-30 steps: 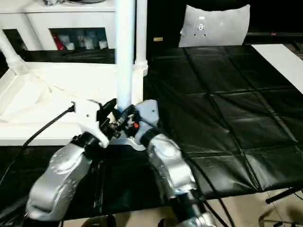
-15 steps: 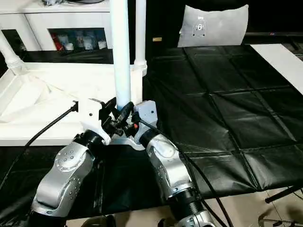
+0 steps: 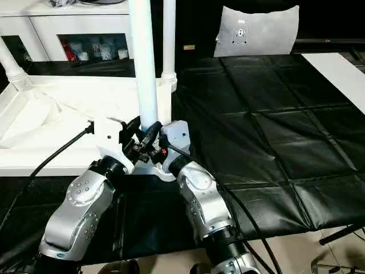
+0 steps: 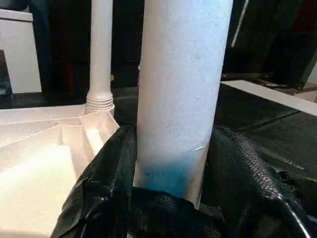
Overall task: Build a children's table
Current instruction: Pick table leg
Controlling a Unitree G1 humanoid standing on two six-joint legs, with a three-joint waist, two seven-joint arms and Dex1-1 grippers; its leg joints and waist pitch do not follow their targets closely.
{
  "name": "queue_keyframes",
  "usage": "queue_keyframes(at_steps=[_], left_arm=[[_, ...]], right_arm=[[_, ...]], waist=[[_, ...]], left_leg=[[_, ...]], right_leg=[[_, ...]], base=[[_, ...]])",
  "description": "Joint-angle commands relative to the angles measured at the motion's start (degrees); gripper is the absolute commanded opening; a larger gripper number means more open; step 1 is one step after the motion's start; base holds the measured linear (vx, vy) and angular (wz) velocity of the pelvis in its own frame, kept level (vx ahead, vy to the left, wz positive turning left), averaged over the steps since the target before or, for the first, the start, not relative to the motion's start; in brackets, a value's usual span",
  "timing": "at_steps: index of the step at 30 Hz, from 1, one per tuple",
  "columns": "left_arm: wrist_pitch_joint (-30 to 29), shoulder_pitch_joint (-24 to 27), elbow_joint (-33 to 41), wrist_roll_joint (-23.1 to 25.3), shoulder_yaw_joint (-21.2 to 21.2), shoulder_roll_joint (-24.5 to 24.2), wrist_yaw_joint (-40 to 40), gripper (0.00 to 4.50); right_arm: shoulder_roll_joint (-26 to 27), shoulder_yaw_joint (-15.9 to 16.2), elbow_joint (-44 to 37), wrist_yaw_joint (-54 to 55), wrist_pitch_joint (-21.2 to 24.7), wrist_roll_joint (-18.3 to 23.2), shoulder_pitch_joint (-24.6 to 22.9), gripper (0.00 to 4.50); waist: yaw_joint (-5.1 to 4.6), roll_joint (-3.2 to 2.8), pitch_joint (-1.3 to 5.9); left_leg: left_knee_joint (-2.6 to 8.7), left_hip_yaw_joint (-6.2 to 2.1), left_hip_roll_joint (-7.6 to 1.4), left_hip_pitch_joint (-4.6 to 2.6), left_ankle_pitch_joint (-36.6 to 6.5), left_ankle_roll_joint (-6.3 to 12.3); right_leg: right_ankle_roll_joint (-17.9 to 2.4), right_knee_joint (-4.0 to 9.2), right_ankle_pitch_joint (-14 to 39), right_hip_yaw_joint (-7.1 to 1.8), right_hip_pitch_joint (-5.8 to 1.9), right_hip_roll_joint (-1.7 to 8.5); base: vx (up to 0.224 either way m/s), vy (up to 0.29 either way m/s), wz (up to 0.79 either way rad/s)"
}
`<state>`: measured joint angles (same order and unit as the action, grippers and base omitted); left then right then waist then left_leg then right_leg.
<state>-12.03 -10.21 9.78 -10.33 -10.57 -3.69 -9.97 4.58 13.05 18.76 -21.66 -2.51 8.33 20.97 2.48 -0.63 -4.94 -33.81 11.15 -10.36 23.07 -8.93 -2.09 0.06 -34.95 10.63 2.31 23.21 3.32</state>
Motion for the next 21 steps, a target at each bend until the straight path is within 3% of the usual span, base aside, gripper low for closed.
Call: queue_keyframes(at_steps=[1, 15, 17, 21], left_arm=[[0.47, -1.86, -0.34, 0.56, 2.75, 0.14, 0.81, 1.98], [0.05, -3.14, -0.32, -0.03, 4.74, 0.53, 1.48, 1.97], [-0.56, -3.75, -0.15, -0.7, 5.65, 0.09, 0.54, 1.97], [-3.24, -5.19, 1.29, -5.01, 6.39, -3.33, -6.04, 1.97]], right_arm=[[-0.2, 1.08, 0.14, -1.88, -0.83, -0.71, 0.16, 2.51], [-2.1, 1.66, -2.5, -5.81, -0.11, -0.23, -0.54, 3.79], [-4.28, 1.74, -7.04, -8.65, 2.17, 1.53, -2.36, 3.88], [-9.26, -1.14, -14.72, -14.47, 9.39, 8.68, -5.31, 4.23]], waist=[[0.05, -0.53, 3.72], [0.05, -0.34, 3.75], [0.13, -0.36, 3.68], [0.59, -0.1, 3.63]], left_leg=[[4.46, -1.79, -2.88, -1.73, -19.79, -1.22], [4.35, -1.72, -2.91, -1.62, -18.81, -0.44], [4.4, -1.73, -2.9, -1.64, -18.99, -0.37], [4.42, -1.68, -2.81, -1.7, -18.41, 0.27]], right_leg=[[-8.05, 4.79, 15.51, -2.63, -1.58, 3.99], [-8.96, 4.69, 13.68, -2.63, -1.82, 4.0], [-8.51, 4.8, 14.33, -2.62, -1.86, 3.95], [-7.74, 4.8, 15.23, -2.68, -1.84, 3.95]], base=[[0.0, 0.0, 0.0], [0.0, 0.0, 0.0], [0.0, 0.0, 0.0], [0.0, 0.0, 0.0]])
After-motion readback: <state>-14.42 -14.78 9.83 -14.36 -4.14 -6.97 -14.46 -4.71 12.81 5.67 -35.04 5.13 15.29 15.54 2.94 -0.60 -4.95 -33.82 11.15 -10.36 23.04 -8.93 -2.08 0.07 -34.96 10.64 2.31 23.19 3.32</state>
